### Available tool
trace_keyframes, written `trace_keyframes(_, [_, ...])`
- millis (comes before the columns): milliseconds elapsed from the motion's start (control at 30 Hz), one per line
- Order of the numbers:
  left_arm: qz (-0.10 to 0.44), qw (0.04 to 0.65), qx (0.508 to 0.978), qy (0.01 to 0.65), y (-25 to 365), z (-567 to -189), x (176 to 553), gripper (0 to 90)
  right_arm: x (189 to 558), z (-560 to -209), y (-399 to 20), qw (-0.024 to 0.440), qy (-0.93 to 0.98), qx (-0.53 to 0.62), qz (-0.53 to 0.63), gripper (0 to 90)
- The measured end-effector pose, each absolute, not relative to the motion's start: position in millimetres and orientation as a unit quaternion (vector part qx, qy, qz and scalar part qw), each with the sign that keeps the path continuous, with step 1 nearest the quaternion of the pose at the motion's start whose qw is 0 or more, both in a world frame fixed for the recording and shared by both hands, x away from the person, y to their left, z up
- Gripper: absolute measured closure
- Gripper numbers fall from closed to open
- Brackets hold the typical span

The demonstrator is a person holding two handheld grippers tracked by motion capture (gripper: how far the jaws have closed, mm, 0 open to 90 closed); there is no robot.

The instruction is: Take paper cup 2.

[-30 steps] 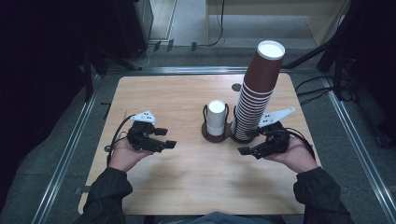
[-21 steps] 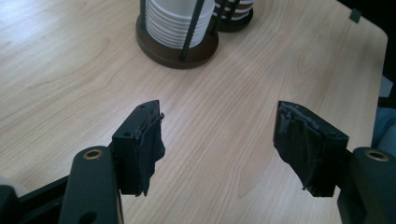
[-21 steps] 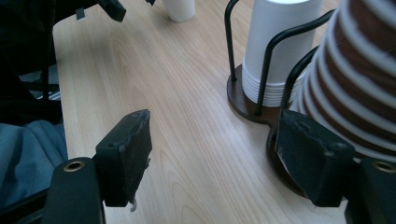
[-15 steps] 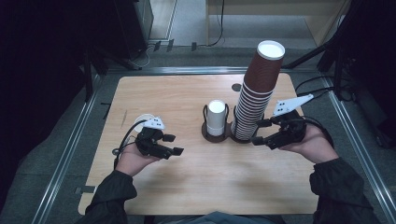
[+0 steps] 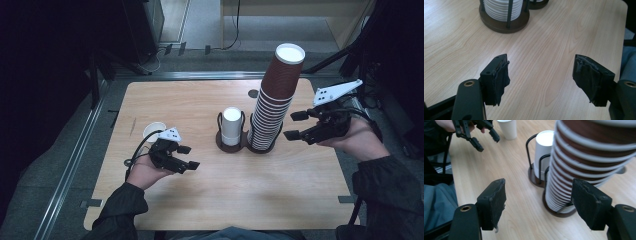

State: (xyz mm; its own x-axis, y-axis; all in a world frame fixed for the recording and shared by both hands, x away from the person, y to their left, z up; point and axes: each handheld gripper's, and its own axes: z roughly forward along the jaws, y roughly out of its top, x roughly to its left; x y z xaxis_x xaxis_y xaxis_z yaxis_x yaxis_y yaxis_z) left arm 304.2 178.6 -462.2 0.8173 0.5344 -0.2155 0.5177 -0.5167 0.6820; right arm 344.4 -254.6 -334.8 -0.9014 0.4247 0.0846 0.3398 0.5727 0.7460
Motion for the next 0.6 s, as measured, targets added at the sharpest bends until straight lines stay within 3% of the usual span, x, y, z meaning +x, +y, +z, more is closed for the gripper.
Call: trace_keyframes(600, [0.012, 0.386, 0.874, 0.294, 181.9, -459.8, 302.2, 28.3, 382.2, -272.9, -264.5, 0.089, 0.869, 0.241, 0.423, 19.1])
